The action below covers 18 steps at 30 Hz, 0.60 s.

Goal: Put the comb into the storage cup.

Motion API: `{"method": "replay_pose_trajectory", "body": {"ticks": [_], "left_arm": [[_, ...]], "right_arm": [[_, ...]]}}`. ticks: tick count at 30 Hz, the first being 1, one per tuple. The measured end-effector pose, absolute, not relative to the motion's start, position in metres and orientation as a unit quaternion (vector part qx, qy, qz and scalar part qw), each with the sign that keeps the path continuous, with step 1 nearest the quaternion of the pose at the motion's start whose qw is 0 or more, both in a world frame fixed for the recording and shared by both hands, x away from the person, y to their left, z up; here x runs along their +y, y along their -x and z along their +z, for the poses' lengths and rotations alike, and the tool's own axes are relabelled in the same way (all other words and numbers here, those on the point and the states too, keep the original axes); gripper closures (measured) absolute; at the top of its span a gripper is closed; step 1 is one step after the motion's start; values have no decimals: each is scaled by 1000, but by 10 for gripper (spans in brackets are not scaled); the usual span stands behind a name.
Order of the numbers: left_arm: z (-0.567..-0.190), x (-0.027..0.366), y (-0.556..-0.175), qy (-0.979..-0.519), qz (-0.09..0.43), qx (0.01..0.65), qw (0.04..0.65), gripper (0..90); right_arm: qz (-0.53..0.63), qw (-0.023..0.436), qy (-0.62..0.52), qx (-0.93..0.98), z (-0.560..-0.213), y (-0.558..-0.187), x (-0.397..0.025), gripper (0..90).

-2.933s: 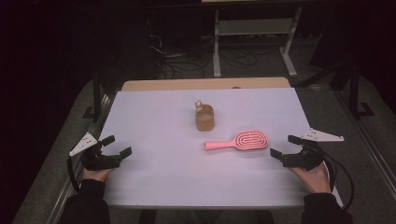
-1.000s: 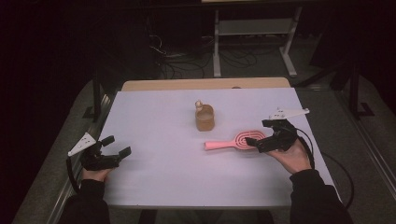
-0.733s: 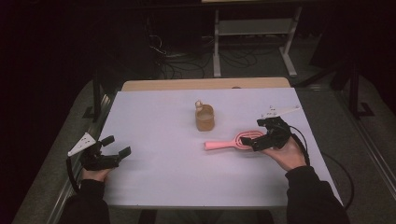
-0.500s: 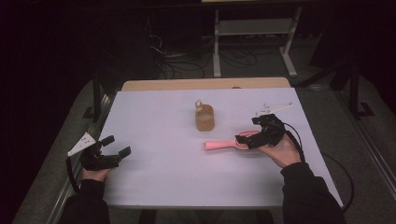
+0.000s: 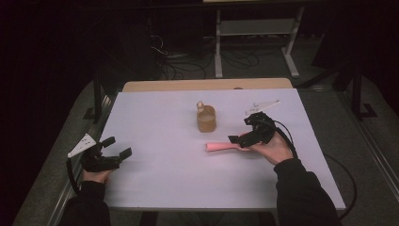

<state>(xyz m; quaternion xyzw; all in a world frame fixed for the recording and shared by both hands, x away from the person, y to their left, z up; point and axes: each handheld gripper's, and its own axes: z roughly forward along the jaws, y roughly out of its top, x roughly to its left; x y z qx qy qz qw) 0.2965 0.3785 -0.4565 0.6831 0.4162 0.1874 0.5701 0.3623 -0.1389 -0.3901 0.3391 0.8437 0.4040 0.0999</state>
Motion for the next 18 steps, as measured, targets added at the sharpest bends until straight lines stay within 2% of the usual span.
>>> {"method": "replay_pose_trajectory", "body": {"ticks": [9, 18], "left_arm": [[-456, 378, -296, -683, 187, 415, 571, 0], [-456, 379, -296, -682, 187, 414, 573, 0]], "right_arm": [[387, 80, -338, 854, -396, -372, -127, 147], [372, 71, -330, 865, -400, -377, -117, 371]]}}
